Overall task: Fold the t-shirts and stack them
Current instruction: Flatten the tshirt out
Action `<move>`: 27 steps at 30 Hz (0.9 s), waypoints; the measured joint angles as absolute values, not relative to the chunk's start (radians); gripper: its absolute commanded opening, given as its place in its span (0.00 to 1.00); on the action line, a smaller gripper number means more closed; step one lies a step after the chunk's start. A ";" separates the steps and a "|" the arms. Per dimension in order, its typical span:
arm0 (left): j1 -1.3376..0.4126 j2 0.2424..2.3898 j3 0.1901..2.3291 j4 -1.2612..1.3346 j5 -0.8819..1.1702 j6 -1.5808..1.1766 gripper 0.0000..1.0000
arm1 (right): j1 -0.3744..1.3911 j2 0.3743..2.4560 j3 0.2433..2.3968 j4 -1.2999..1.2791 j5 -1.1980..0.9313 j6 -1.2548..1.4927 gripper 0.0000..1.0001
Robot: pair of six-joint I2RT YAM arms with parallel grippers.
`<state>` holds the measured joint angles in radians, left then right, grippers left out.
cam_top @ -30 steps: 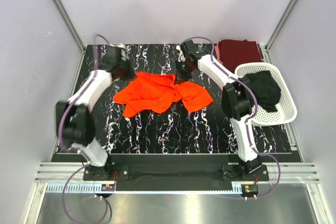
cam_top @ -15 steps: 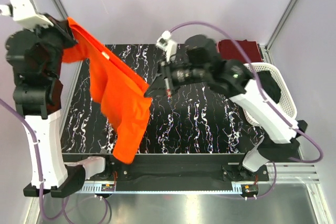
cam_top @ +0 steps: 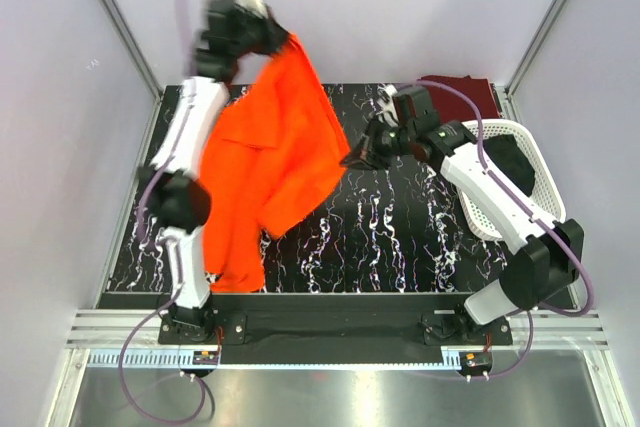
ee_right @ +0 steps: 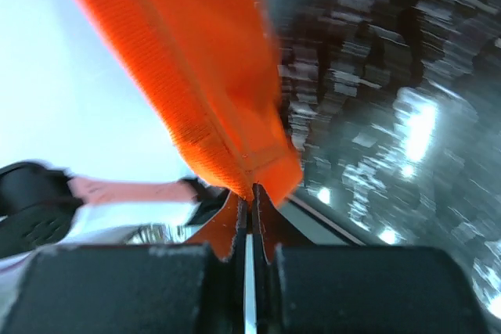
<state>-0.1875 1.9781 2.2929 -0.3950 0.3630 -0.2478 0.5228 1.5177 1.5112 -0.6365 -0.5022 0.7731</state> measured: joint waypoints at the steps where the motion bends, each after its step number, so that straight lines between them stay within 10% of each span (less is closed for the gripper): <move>1: -0.214 2.062 2.293 -0.379 0.378 -0.258 0.04 | 0.496 1.514 1.454 -0.640 -0.488 0.783 0.00; 4: -0.286 2.277 2.288 -0.346 0.394 -0.279 0.09 | 0.433 1.493 1.340 -0.672 -0.434 0.789 0.00; 9: -0.376 2.459 2.276 -0.356 0.340 -0.300 0.51 | 0.288 1.461 1.287 -0.802 -0.317 0.707 0.02; 10: -0.380 2.459 2.262 -0.362 0.321 -0.297 0.68 | 0.268 1.462 1.288 -0.827 -0.288 0.685 0.08; 13: -0.373 2.407 2.214 -0.360 0.250 -0.275 0.80 | 0.216 1.498 1.319 -0.912 -0.204 0.625 0.44; 27: -0.237 1.426 1.364 -0.562 0.052 -0.320 0.69 | 0.319 1.601 1.351 -1.020 -0.037 0.403 0.58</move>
<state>-0.2371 1.4258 1.3636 -0.5617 0.0517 -0.3202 0.3187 1.6012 1.3510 -1.0203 -0.0372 0.4034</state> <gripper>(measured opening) 0.679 0.601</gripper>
